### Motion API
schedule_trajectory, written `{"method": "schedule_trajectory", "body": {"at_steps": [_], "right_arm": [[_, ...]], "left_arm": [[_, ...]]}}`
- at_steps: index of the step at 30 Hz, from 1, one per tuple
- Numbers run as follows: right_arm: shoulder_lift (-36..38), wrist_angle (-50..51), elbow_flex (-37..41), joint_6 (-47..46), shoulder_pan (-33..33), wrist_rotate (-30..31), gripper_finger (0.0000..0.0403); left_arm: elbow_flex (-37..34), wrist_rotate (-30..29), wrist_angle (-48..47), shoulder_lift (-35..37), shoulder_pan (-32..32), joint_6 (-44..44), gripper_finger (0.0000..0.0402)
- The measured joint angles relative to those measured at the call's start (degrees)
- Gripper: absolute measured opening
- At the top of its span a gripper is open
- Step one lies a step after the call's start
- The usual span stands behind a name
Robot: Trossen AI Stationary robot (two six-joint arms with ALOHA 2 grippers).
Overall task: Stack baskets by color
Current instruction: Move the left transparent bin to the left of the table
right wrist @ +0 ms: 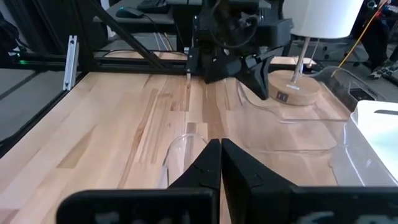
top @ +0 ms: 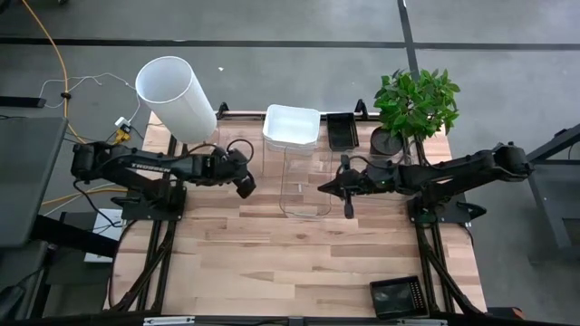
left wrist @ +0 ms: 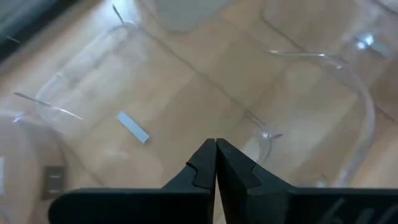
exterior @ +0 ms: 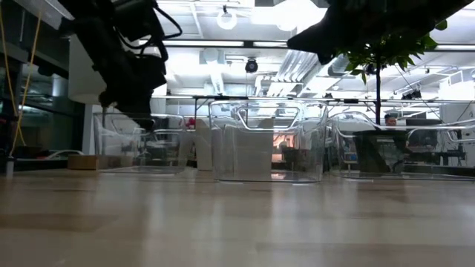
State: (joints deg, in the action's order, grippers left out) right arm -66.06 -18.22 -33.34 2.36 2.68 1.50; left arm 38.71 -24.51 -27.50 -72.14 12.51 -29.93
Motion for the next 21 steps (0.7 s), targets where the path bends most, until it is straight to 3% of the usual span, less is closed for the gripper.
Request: {"method": "schedule_trajectory", "body": {"at_steps": [9, 21], "right_arm": [[0.0, 1.4, 0.0, -1.1, 0.0, -0.4, 0.0], [0.0, 1.5, 0.0, -1.1, 0.0, -1.1, 0.0]], "left_arm": [[6.0, 7.8, -11.8, -0.2, -4.8, -1.9, 0.0], [9.8, 15.3, -20.0, -0.2, -20.0, -15.5, 0.0]]}}
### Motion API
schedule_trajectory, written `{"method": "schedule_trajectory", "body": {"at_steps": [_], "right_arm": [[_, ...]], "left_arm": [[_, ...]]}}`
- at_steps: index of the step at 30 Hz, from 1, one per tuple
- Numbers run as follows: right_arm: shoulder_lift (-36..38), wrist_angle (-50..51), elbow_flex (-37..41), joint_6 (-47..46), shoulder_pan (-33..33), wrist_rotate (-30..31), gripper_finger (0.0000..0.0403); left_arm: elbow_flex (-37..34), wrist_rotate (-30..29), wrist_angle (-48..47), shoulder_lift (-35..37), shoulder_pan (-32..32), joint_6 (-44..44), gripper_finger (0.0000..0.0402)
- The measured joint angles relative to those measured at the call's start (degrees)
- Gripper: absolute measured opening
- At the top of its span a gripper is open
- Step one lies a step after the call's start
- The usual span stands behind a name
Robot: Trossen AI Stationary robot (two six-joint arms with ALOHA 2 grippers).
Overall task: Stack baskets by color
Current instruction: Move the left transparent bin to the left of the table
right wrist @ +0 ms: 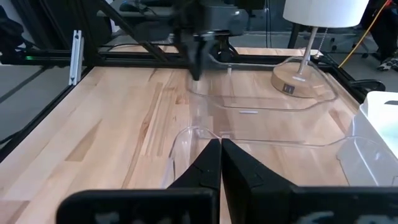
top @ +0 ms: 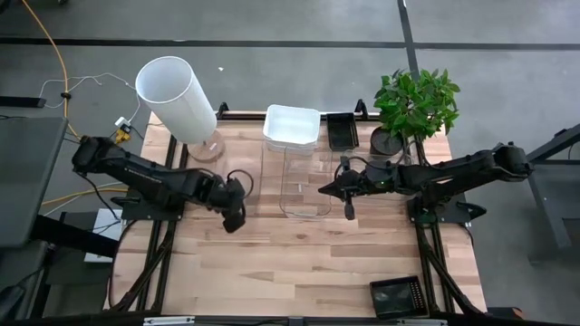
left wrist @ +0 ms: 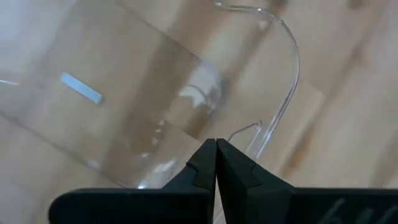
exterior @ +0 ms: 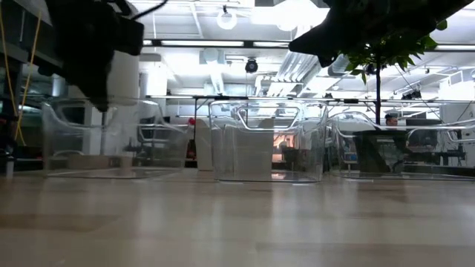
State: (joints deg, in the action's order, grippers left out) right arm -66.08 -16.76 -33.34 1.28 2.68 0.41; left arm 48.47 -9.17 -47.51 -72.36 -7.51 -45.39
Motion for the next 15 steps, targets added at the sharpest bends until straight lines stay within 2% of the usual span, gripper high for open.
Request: {"method": "schedule_trajectory", "body": {"at_steps": [4, 8, 12, 15], "right_arm": [[0.0, 0.0, 0.0, -0.4, 0.0, -0.2, 0.0], [0.0, 0.0, 0.0, -1.1, 0.0, -0.2, 0.0], [0.0, -1.9, 0.0, -2.6, 0.0, 0.0, 0.0], [0.0, -4.1, -0.1, -6.5, 0.1, 1.4, 0.0]], "left_arm": [[0.0, 1.3, 0.5, 0.0, -5.5, -5.3, 0.0], [0.0, -0.1, 1.0, 0.0, -9.2, -8.3, 0.0], [0.3, -3.0, 0.5, 0.4, -9.6, -8.0, 0.0], [3.0, -4.9, -0.7, 1.3, -8.7, -4.6, 0.0]]}}
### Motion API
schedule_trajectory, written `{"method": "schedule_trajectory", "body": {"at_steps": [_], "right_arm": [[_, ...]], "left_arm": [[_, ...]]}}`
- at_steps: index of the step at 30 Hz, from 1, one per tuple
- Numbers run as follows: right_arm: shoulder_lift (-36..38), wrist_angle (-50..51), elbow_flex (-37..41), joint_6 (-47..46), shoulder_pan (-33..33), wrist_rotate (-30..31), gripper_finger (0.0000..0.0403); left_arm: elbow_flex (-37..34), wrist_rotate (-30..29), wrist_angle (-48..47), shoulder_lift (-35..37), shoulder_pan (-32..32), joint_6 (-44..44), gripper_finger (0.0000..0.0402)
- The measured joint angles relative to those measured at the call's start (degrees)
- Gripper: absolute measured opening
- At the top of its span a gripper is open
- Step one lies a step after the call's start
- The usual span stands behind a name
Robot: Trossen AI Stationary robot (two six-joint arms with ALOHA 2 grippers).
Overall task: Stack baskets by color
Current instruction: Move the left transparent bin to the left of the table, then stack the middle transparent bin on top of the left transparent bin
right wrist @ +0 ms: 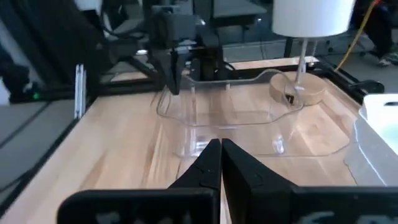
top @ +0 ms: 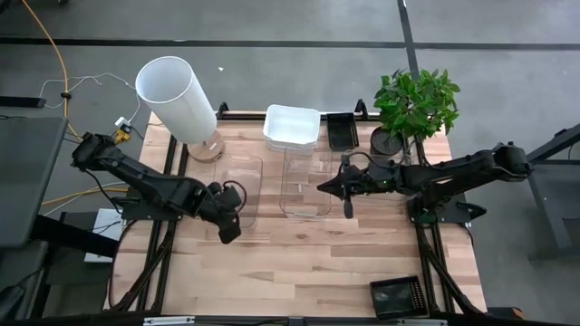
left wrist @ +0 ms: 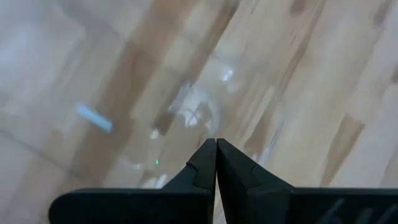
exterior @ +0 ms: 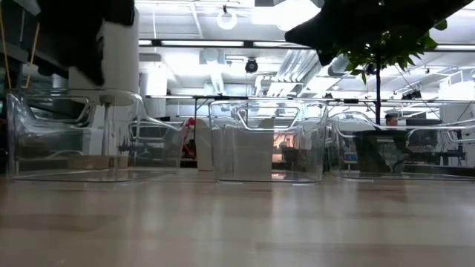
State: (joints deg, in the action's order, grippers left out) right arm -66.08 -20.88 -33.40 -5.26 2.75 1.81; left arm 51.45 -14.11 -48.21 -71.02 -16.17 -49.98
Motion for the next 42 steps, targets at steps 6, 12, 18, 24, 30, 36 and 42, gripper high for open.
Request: {"method": "schedule_trajectory", "body": {"at_steps": [6, 12, 18, 24, 30, 36, 42], "right_arm": [[-2.2, 19.5, -7.7, -1.7, 5.1, 17.2, 0.0], [-7.6, 41.3, -19.6, -16.3, 8.0, 25.7, 0.0], [-12.5, 56.3, -27.7, -30.9, 5.8, 23.3, 0.0001], [-16.1, 59.8, -29.6, -33.7, 2.1, 18.1, 0.0051], [-21.5, 61.1, -29.6, -41.1, -0.6, 15.5, 0.0161], [-25.4, 61.5, -29.5, -43.8, -1.3, 15.2, 0.02], [-25.7, 62.4, -29.6, -45.6, -1.2, 18.2, 0.02]], "left_arm": [[6.2, -11.0, -1.7, 4.1, 0.3, 9.4, 0.0], [5.6, -22.9, 7.1, 10.2, -2.9, 17.5, 0.0], [-1.1, -27.2, 19.1, 15.0, -6.6, 22.8, 0.0], [-10.4, -26.8, 34.0, 16.9, -8.6, 23.7, 0.0], [-18.7, -27.1, 49.8, 16.8, -11.4, 23.5, 0.0], [-23.0, -30.3, 57.6, 15.9, -15.7, 20.6, 0.0], [-24.2, -35.5, 59.0, 15.8, -20.4, 18.4, 0.0]]}}
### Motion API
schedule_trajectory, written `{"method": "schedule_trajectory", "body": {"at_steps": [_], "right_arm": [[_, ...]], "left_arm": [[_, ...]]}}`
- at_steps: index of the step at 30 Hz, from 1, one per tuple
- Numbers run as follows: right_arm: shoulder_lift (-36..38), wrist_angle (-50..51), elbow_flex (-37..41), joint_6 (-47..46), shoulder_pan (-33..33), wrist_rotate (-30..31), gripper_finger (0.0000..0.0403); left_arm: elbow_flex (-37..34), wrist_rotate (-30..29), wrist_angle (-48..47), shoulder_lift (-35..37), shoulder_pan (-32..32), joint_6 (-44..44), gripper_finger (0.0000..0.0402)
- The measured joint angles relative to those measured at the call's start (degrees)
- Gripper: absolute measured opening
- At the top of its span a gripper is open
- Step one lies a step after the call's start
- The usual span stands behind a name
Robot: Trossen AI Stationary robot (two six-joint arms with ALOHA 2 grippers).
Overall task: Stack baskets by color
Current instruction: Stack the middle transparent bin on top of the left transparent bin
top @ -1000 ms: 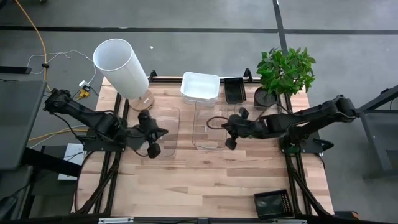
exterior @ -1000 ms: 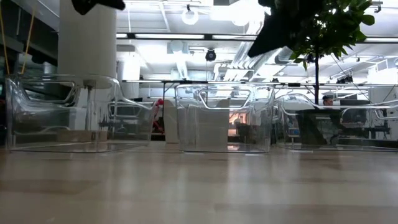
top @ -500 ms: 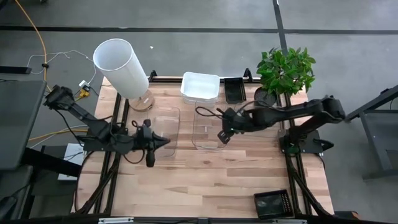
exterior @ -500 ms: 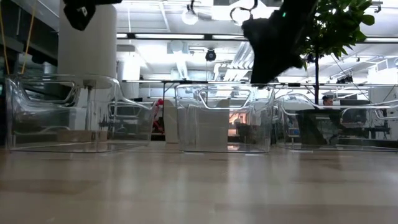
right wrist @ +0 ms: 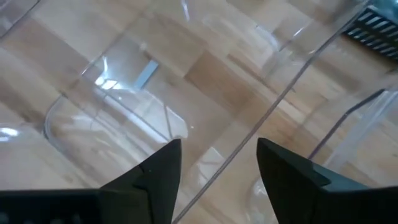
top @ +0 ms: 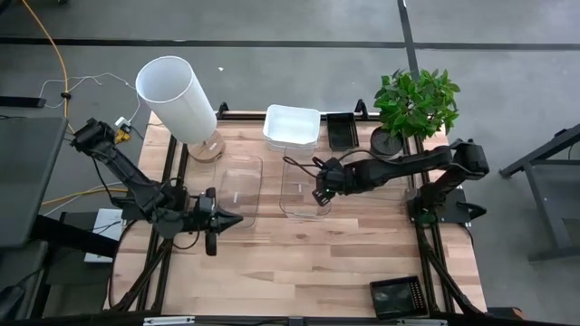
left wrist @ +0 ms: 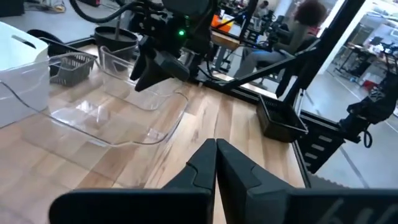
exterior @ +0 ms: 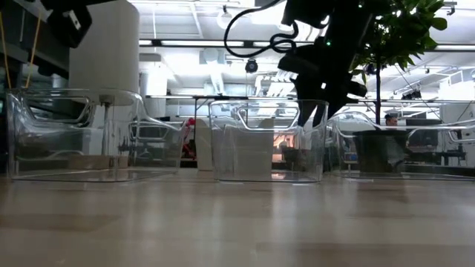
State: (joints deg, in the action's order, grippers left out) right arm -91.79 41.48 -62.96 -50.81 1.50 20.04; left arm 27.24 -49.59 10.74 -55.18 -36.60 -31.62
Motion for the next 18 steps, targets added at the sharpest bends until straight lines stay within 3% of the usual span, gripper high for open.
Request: {"method": "schedule_trajectory", "body": {"at_steps": [10, 18], "right_arm": [[-2.6, -2.4, -0.1, -1.5, 0.0, 0.5, 0.0199], [-2.8, -2.8, -0.1, -1.7, 0.0, -0.3, 0.0191]], "left_arm": [[-0.2, -3.8, 0.0, -1.3, -4.1, -2.5, 0.0], [-0.2, -3.6, -0.1, -1.5, -4.1, -2.8, 0.0]]}}
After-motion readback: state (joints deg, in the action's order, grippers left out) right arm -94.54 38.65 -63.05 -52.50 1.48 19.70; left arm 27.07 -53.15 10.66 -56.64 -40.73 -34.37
